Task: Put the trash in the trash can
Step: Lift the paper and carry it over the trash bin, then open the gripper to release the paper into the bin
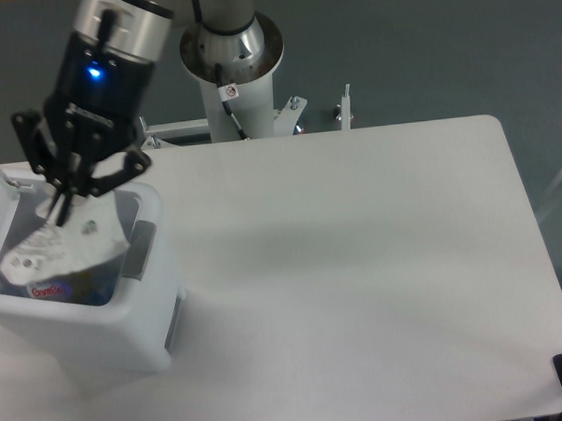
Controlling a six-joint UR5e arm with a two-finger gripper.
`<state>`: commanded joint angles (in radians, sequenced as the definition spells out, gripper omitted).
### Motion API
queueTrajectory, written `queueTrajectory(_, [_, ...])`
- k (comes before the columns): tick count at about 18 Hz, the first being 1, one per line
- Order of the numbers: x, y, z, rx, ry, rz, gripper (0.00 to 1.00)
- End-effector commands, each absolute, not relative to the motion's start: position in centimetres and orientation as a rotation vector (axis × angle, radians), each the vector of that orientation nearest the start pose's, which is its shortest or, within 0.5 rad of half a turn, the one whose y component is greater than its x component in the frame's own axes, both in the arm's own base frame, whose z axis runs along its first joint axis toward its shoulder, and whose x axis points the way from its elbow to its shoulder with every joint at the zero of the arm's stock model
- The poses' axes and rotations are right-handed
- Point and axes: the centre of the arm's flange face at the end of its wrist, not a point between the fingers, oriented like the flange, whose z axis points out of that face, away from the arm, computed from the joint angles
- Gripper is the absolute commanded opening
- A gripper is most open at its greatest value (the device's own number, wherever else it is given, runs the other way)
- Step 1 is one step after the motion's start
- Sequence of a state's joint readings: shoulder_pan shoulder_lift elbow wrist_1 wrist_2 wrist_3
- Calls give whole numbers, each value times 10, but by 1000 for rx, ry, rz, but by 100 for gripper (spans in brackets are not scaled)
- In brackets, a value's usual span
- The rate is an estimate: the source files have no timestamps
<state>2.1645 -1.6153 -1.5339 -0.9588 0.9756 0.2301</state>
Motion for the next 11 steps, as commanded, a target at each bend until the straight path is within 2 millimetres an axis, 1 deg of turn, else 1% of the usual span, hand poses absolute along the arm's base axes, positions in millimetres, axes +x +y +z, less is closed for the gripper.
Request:
queueTrajectory(1, [-146, 554, 569, -2344, -198, -365, 0])
queueTrajectory(2, [-147, 557, 562, -2353, -194, -371, 18])
queueTrajectory(3, [-149, 560, 557, -2359, -196, -375, 29])
queueTrajectory(4, [-151, 564, 551, -2366, -198, -380, 48])
queueTrajectory(5, [-150, 568, 545, -2373, -193, -388, 64])
queueTrajectory(8, [-152, 579, 529, -2409, -201, -366, 76])
queueTrajectory(9, [-151, 581, 529, -2413, -199, -356, 83])
queueTrajectory(10, [-151, 581, 528, -2415, -200, -356, 99])
queueTrajectory(11, [-151, 582, 528, -2416, -203, -357, 100])
